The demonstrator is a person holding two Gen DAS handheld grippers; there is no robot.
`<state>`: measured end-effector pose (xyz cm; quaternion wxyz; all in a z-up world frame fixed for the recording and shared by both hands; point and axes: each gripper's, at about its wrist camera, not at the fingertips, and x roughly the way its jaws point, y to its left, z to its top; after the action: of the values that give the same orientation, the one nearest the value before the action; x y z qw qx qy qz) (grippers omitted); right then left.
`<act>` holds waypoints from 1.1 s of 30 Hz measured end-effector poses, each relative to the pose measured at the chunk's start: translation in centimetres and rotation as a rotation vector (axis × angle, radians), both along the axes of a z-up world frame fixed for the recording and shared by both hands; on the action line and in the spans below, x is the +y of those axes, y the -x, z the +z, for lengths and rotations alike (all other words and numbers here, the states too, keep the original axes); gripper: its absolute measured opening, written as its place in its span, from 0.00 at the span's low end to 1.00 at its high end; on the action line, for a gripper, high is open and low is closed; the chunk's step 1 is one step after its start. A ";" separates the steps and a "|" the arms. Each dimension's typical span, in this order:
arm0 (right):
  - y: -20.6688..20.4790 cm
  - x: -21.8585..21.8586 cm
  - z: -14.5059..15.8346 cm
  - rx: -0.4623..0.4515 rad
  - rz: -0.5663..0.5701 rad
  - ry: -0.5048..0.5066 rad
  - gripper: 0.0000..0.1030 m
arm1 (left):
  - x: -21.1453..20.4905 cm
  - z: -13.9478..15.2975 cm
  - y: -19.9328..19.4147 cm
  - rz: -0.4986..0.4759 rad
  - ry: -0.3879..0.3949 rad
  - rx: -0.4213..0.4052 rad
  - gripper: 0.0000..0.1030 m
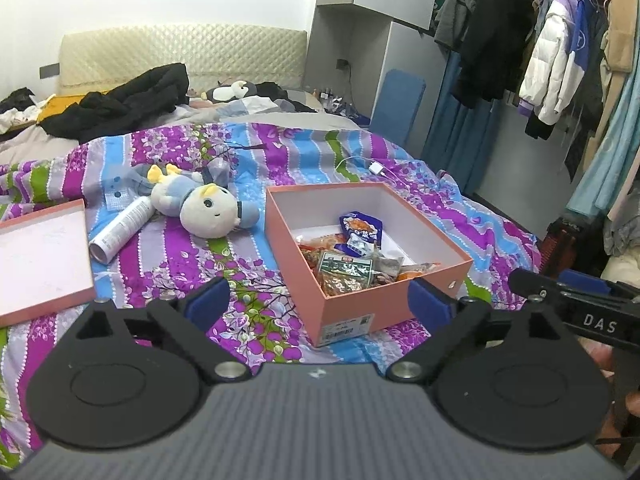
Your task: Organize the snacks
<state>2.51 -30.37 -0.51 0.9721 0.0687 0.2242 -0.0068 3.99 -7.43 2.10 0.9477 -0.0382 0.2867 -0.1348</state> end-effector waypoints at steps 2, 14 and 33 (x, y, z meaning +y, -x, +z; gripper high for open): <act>-0.3 0.0 -0.1 0.004 -0.007 0.009 0.87 | 0.3 -0.1 -0.1 0.005 0.004 0.008 0.97; -0.9 0.3 -0.5 -0.016 -0.030 -0.002 0.87 | 1.2 -0.4 -1.3 0.034 -0.007 0.044 0.97; -0.8 0.6 -0.3 -0.019 -0.041 -0.011 0.87 | 0.9 -0.5 -1.1 0.035 -0.017 0.031 0.98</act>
<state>3.29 -29.79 -0.83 0.9734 0.0789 0.2135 -0.0249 5.08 -6.50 1.64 0.9457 -0.0373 0.3017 -0.1152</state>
